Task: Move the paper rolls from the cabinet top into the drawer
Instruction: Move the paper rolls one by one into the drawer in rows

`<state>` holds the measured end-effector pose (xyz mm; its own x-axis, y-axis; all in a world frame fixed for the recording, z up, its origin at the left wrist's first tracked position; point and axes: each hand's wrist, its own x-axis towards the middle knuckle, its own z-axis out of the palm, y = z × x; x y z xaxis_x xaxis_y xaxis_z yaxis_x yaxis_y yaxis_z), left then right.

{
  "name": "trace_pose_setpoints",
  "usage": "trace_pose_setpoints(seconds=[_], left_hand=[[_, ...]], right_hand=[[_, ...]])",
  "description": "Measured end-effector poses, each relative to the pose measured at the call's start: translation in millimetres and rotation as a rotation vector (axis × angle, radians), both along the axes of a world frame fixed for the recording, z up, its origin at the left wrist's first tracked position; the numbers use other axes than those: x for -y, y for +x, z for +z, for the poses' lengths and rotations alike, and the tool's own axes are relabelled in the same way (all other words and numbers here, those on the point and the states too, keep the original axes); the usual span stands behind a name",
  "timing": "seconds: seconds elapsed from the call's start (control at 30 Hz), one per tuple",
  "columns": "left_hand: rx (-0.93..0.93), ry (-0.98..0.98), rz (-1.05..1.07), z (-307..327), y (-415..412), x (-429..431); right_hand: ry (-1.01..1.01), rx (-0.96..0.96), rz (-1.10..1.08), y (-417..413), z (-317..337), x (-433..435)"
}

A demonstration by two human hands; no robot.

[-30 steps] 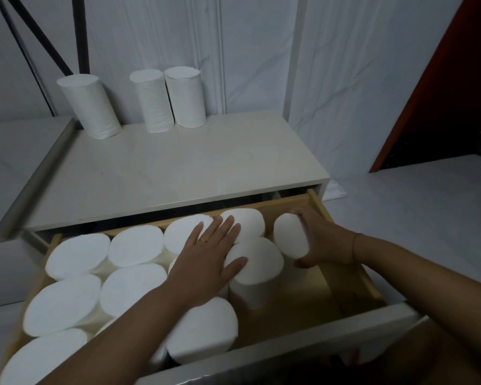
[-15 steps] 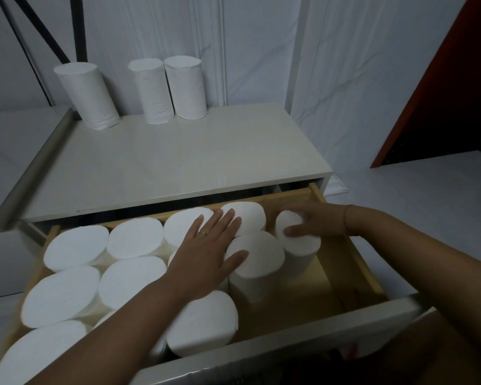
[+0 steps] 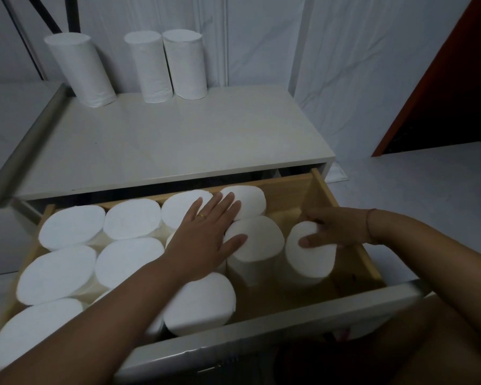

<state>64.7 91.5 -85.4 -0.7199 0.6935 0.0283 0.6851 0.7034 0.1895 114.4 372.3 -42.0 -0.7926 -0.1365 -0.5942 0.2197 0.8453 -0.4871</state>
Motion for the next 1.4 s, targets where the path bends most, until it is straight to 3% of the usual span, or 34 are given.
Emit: trace_pose_setpoints(seconds=[0.33,1.03,1.2,1.4], left_hand=[[0.005,-0.03,0.006,2.3,0.8,-1.4],[-0.018,-0.018,-0.001,-3.2,-1.1,-0.3],[-0.015,-0.011,0.0,-1.2,0.7,-0.3],[-0.019,-0.008,-0.003,-1.8,0.7,-0.2]], right_hand=[[-0.042,0.142,-0.062,27.1,0.9,16.4],[-0.139,0.146,-0.118,38.6,-11.5,70.9],[-0.344,0.124,-0.082,37.2,-16.4,81.3],[-0.357,0.08,-0.053,35.2,-21.9,81.2]])
